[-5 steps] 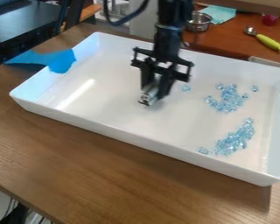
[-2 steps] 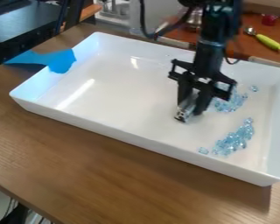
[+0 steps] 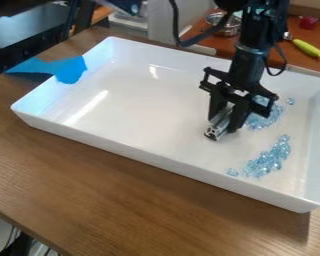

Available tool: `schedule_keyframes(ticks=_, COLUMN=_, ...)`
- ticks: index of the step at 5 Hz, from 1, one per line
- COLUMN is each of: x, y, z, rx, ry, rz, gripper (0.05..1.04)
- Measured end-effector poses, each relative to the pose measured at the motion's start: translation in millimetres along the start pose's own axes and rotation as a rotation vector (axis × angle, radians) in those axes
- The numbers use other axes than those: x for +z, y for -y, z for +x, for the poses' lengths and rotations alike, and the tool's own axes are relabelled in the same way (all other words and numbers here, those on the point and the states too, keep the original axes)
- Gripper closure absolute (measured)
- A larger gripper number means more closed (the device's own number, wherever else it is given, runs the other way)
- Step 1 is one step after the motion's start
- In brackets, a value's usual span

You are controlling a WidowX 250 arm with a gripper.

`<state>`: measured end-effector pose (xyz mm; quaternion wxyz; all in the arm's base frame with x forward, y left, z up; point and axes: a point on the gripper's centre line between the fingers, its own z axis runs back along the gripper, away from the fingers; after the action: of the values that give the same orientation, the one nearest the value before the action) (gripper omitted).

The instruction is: Sweep into pile

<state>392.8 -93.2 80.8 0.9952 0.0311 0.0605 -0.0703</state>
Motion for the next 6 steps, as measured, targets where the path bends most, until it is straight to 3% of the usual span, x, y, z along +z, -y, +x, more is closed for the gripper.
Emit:
schedule_keyframes(ticks=2, x=-1.0, y=-0.5, z=2.6, rx=-0.127, ry=0.001, rz=0.046, gripper=0.702)
schedule_keyframes(ticks=4, x=-2.1, y=15.4, z=-16.5, rx=-0.312, ry=-0.015, rz=0.056, gripper=0.702)
schedule_keyframes(ticks=6, x=-2.7, y=21.8, z=-33.6, rx=-0.370, ry=-0.023, rz=0.062, gripper=0.702)
